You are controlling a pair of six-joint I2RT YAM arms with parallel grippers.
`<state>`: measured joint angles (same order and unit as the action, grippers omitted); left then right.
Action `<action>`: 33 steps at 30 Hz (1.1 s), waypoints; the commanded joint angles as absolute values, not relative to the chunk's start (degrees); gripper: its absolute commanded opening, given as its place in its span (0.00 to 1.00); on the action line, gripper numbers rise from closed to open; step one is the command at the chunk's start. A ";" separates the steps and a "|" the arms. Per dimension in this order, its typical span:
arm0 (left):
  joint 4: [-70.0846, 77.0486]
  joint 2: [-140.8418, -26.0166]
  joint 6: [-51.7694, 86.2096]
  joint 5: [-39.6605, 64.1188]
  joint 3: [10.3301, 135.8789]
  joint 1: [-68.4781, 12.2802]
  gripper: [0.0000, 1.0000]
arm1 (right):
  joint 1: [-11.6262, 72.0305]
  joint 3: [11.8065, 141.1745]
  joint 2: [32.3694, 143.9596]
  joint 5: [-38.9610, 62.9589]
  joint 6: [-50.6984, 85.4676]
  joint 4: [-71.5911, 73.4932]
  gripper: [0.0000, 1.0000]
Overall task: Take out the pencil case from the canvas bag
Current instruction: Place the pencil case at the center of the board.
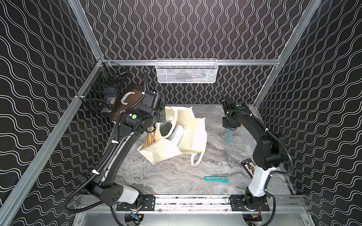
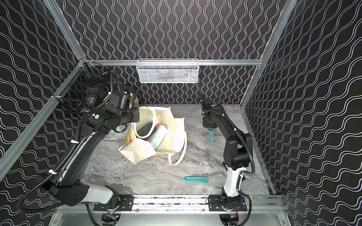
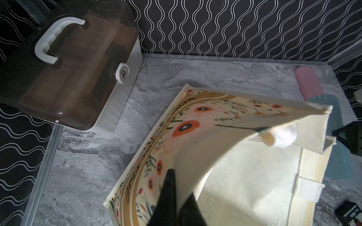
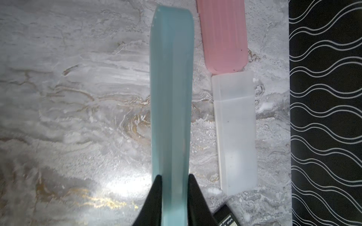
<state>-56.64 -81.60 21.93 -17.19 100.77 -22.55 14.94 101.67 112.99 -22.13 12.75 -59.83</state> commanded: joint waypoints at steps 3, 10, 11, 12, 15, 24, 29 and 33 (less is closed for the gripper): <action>-53.03 -80.34 22.14 -17.93 99.81 -22.49 0.00 | 14.49 110.24 121.97 -29.04 10.41 -66.80 0.07; -53.68 -79.63 21.02 -18.86 99.84 -22.49 0.00 | 13.76 124.26 134.43 -36.57 6.26 -69.83 0.07; -53.87 -79.52 20.83 -19.03 99.98 -22.46 0.00 | 13.69 126.42 136.10 -37.51 5.66 -70.14 0.07; -54.04 -79.54 20.62 -19.22 100.02 -22.42 0.00 | 13.59 128.65 137.60 -38.20 5.01 -70.52 0.07; -54.27 -79.45 19.85 -19.91 100.11 -22.35 0.00 | 13.61 133.61 141.23 -39.59 2.64 -70.77 0.07; -54.41 -79.56 19.23 -20.39 99.86 -22.20 0.00 | 13.92 138.99 147.69 -45.40 -1.70 -71.21 0.13; -54.23 -79.79 19.55 -20.19 99.67 -22.10 0.00 | 15.00 138.56 146.40 -39.36 -0.51 -70.91 0.23; -54.45 -79.76 19.94 -19.97 99.77 -22.15 0.00 | 15.72 138.76 144.80 -33.56 0.77 -70.42 0.37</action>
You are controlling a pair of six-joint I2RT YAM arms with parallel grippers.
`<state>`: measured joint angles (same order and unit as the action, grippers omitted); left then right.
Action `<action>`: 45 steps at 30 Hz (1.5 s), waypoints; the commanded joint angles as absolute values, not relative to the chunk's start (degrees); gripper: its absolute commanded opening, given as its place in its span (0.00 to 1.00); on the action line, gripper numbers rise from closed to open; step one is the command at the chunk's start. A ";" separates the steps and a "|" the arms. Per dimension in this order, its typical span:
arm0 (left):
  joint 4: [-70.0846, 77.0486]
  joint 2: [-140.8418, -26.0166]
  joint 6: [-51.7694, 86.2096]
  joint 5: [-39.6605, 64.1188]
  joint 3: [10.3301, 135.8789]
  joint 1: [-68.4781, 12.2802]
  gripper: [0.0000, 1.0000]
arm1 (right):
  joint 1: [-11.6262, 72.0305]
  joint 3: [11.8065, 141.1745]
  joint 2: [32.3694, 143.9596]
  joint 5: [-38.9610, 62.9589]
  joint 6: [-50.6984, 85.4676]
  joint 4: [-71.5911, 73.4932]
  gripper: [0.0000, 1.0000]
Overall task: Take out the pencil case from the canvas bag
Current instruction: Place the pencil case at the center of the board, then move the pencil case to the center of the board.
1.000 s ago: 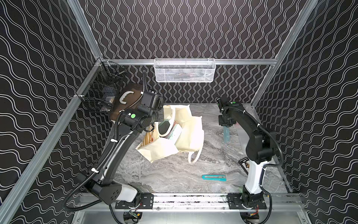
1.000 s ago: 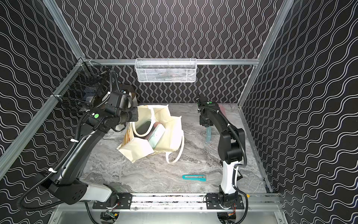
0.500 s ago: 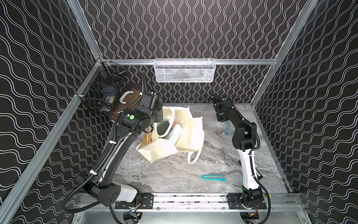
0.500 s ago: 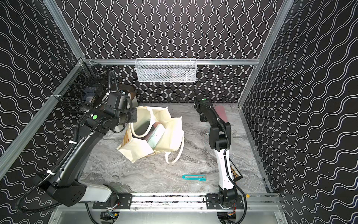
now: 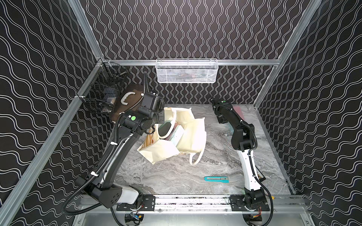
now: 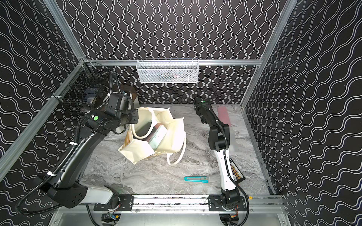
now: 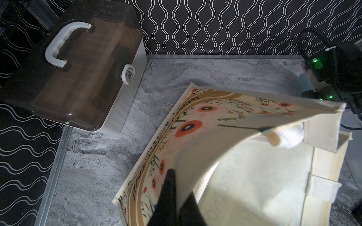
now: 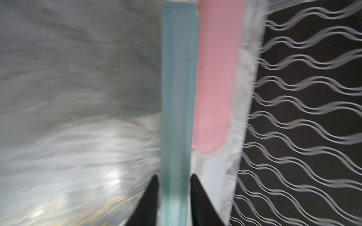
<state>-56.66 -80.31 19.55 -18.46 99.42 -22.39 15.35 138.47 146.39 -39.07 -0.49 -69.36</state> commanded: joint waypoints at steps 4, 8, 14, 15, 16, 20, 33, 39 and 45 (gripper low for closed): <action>-54.49 -79.54 20.09 -19.76 99.62 -22.13 0.00 | 15.83 137.55 142.31 -26.94 2.05 -69.20 0.59; -54.89 -79.79 19.99 -19.43 100.11 -22.08 0.00 | 15.35 133.48 137.22 -20.49 3.79 -66.08 0.68; -53.09 -81.16 18.26 -17.25 102.21 -22.14 0.00 | 10.62 118.91 125.19 -11.26 7.82 -57.75 0.74; -52.88 -81.74 18.02 -17.19 102.86 -22.12 0.00 | 9.60 116.25 123.48 -10.05 8.40 -56.09 0.77; -52.74 -82.40 17.76 -17.05 103.81 -22.15 0.00 | 8.35 112.98 121.56 -8.76 9.13 -54.12 0.80; -51.86 -85.47 17.31 -16.70 106.72 -22.09 0.00 | 3.65 102.09 116.29 -2.99 11.28 -47.82 0.91; -51.16 -88.81 18.96 -16.18 108.99 -22.20 0.00 | 1.49 92.77 115.45 0.80 7.96 -43.24 0.99; -51.82 -87.15 19.82 -16.98 107.07 -22.22 0.00 | 1.67 93.26 118.28 1.24 6.24 -43.92 0.99; -52.73 -86.82 19.83 -17.53 107.77 -22.14 0.00 | 2.79 93.84 120.28 0.43 4.76 -44.61 0.99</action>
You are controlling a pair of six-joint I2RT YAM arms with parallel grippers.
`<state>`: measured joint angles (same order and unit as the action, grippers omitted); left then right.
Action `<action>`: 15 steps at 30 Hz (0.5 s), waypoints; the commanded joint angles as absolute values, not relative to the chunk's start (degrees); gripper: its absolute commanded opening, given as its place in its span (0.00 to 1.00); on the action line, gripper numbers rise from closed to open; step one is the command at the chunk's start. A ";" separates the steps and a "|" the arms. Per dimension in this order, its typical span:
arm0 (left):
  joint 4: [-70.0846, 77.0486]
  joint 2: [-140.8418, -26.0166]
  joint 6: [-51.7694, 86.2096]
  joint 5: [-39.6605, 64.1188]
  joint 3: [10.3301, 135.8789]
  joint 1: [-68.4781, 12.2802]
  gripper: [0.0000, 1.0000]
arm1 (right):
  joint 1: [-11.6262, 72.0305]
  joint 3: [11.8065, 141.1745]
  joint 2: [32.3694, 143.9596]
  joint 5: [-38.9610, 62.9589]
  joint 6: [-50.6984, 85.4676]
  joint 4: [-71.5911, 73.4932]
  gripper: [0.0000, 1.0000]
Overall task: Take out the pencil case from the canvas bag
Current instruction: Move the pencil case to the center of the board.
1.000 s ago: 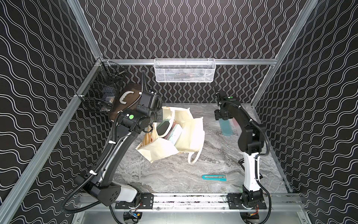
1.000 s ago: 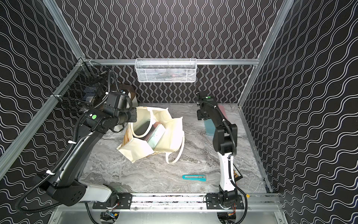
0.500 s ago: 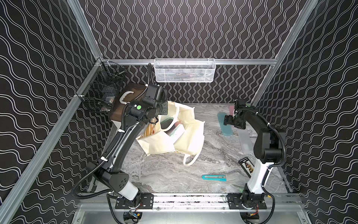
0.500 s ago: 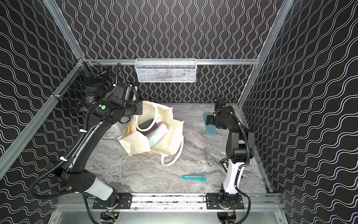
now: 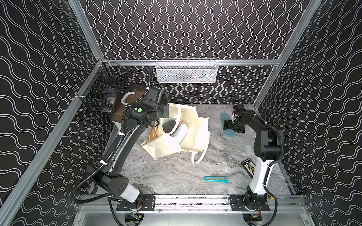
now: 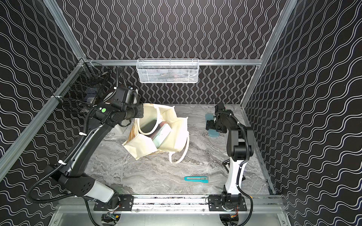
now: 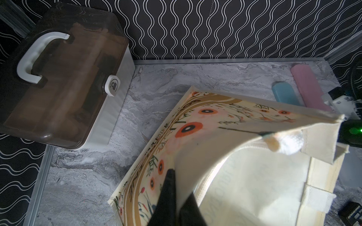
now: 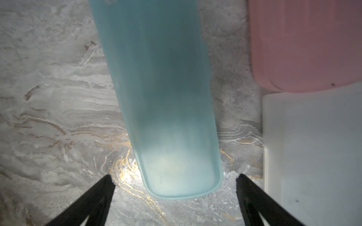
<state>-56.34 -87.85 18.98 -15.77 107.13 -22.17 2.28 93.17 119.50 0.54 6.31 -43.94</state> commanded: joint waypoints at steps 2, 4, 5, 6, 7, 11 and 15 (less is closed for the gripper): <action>-52.91 -86.66 19.89 -17.51 107.97 -22.13 0.00 | 3.31 94.39 121.13 -0.53 4.50 -45.26 0.99; -53.07 -86.42 19.78 -17.62 107.93 -22.14 0.00 | 3.84 94.74 121.74 -1.62 4.25 -45.61 0.98; -53.15 -86.33 19.67 -17.73 107.93 -22.15 0.00 | 3.99 94.90 122.05 -2.23 4.14 -45.70 0.98; -53.31 -86.28 19.54 -17.80 107.90 -22.12 0.00 | 4.21 95.02 122.37 -3.03 4.13 -45.83 0.97; -53.31 -86.14 19.60 -17.92 107.84 -22.15 0.00 | 4.39 95.26 122.69 -3.87 3.97 -46.04 0.96; -53.44 -85.87 19.48 -18.05 107.84 -22.12 0.00 | 4.66 96.05 123.66 -5.60 3.83 -46.67 0.93; -53.48 -86.03 19.50 -17.94 107.98 -22.21 0.00 | 4.66 96.40 124.34 -6.25 3.79 -46.73 0.91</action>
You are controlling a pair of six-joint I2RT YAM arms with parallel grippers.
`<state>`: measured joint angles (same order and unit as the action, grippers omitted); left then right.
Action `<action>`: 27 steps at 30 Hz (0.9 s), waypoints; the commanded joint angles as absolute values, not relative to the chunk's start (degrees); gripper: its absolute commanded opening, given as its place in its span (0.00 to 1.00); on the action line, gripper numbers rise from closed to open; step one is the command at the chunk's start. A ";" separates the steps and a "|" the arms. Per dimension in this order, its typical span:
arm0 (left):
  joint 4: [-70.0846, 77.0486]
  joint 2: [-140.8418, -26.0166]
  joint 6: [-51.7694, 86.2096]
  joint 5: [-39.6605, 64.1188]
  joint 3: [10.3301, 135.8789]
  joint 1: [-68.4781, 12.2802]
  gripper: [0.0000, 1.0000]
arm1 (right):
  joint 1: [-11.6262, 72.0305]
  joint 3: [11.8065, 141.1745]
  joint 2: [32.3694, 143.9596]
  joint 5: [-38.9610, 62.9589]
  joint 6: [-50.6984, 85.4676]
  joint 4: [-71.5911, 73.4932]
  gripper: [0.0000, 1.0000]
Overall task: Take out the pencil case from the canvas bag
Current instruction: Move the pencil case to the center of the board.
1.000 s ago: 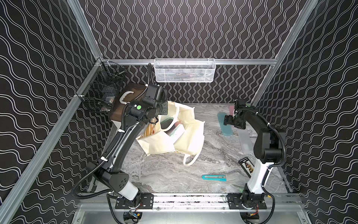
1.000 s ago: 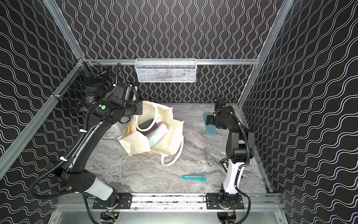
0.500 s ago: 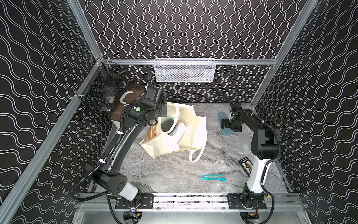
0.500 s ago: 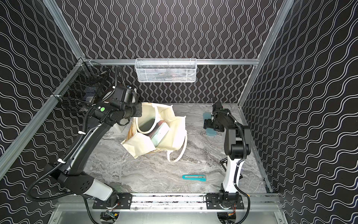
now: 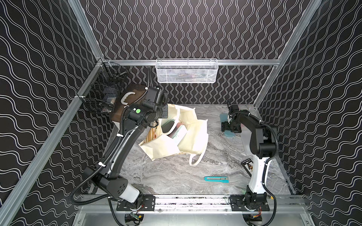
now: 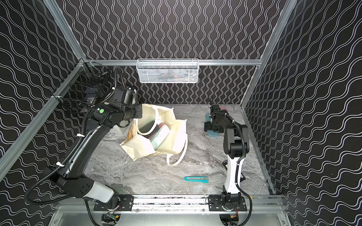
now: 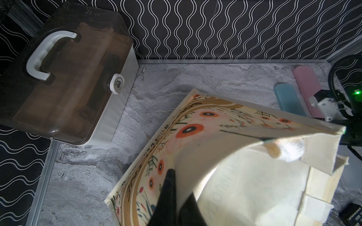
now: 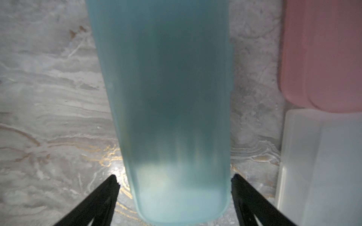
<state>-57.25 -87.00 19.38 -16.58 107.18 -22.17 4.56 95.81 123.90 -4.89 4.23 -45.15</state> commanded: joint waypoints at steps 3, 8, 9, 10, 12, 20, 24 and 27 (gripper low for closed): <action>-53.53 -86.05 19.45 -17.83 107.97 -22.14 0.00 | 4.66 96.76 125.04 -6.52 3.69 -46.93 0.91; -53.61 -86.13 19.26 -17.94 108.24 -22.10 0.00 | 4.66 97.42 125.58 -6.00 3.89 -46.98 0.86; -53.62 -86.13 19.25 -17.98 108.18 -22.15 0.00 | 4.66 97.68 125.73 -5.96 3.87 -46.99 0.85; -53.61 -86.14 19.23 -17.98 108.20 -22.11 0.00 | 4.66 97.97 125.83 -5.91 3.93 -47.09 0.84; -53.53 -86.17 19.14 -17.90 108.10 -22.16 0.00 | 4.66 98.42 126.10 -6.06 3.96 -47.13 0.82; -53.79 -86.05 18.69 -18.23 107.76 -22.12 0.00 | 4.70 103.40 129.04 -7.52 2.79 -47.01 0.78; -53.96 -86.25 18.47 -18.50 107.64 -22.15 0.00 | 4.58 107.27 131.70 -9.21 1.58 -47.14 0.78; -53.96 -86.33 18.41 -18.50 107.49 -22.11 0.00 | 4.57 111.09 134.15 -10.54 1.14 -48.47 0.78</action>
<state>-57.45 -87.00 19.16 -16.80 107.24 -22.17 4.56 108.68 132.66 -8.40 2.42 -46.81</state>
